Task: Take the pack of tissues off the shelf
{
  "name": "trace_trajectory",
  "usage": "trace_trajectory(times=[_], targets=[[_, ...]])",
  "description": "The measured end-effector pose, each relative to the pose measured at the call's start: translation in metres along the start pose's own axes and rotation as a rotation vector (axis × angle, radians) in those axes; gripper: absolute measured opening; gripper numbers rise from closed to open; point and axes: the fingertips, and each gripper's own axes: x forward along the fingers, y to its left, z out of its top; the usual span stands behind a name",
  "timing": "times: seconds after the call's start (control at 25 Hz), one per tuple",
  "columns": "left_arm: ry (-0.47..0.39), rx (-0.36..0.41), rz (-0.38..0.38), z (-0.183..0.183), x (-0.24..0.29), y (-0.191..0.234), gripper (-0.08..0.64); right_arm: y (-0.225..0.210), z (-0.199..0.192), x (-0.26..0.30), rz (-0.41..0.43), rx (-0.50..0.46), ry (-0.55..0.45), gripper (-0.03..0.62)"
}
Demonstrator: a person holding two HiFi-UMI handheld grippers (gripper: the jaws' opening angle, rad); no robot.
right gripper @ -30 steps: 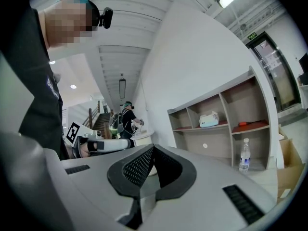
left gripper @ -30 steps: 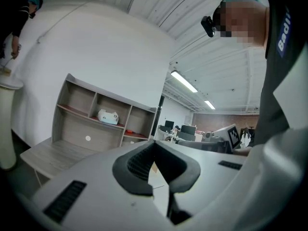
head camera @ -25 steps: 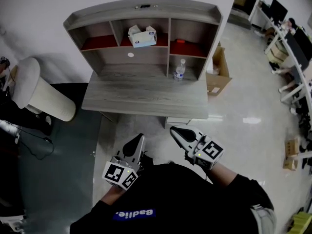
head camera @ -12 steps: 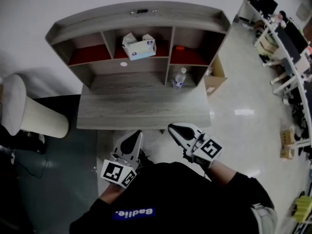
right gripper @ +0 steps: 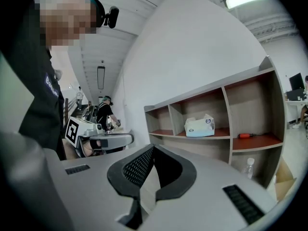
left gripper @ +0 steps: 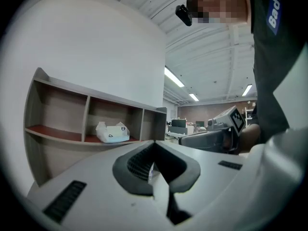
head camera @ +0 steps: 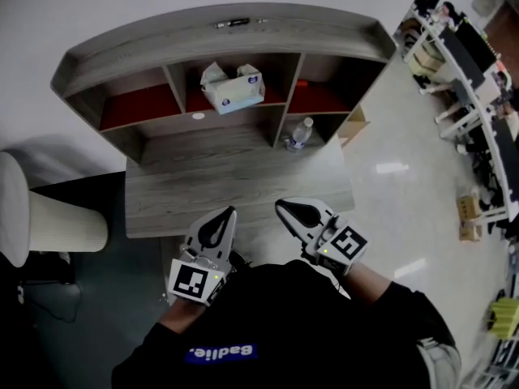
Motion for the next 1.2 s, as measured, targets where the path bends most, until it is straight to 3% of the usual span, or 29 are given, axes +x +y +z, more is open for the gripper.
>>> trace_trajectory(times=[0.24,0.6,0.92,1.2], targets=[[0.023,0.014,0.002,-0.001,0.022,0.012,0.002,-0.017,0.002,0.003,-0.012,0.006,0.007,0.029],[0.037,0.053,0.118,0.002,0.062,0.022,0.002,-0.060,0.009,-0.006,0.049,-0.004,0.016,0.029],[0.081,0.172,0.208,0.003,0.097,0.046,0.003,-0.090,0.017,-0.011,0.097,-0.021,0.026,0.029],[0.137,0.313,0.213,-0.001,0.124,0.058,0.005,-0.110,0.017,-0.015,0.102,-0.012,0.021,0.029]])
